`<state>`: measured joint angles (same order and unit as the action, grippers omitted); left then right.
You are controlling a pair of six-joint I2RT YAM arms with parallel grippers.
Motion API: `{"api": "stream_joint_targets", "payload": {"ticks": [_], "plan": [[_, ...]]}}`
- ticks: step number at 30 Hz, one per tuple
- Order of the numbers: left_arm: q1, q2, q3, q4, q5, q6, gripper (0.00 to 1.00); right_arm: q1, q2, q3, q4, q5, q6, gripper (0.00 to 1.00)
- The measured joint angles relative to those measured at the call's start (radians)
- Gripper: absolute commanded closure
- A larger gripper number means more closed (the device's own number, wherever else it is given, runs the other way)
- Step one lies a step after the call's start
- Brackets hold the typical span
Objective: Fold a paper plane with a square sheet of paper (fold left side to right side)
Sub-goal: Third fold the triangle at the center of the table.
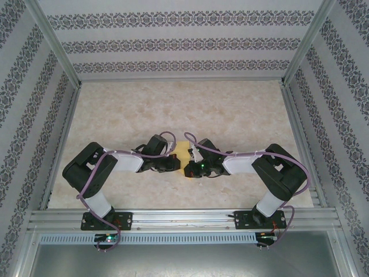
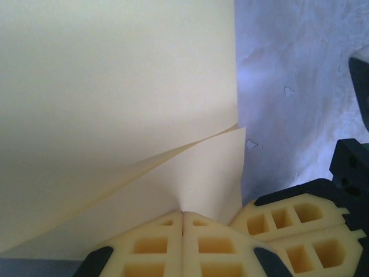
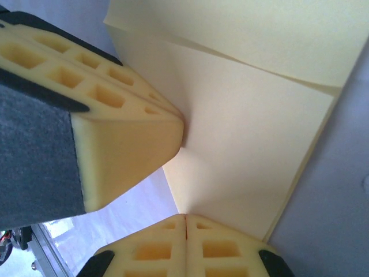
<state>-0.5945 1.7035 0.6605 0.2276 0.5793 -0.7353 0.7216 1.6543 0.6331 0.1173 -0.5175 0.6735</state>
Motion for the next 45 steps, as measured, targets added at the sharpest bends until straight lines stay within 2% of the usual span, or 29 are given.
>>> {"api": "stream_joint_targets", "payload": {"ticks": [21, 31, 37, 45], "plan": [[0.185, 0.016, 0.009, 0.005, 0.042, 0.049, 1.0, -0.003, 0.0, 0.0, -0.001, -0.001, 0.0, 1.0], [0.223, -0.012, 0.04, -0.062, -0.013, 0.105, 1.0, -0.011, 0.0, 0.0, -0.005, -0.009, 0.0, 1.0], [0.207, -0.113, 0.04, -0.089, -0.003, 0.124, 1.0, -0.018, 0.0, 0.0, -0.005, -0.013, 0.0, 1.0], [0.062, -0.115, 0.041, -0.086, 0.042, 0.126, 1.0, -0.032, -0.006, -0.005, -0.009, -0.016, 0.0, 1.0]]}}
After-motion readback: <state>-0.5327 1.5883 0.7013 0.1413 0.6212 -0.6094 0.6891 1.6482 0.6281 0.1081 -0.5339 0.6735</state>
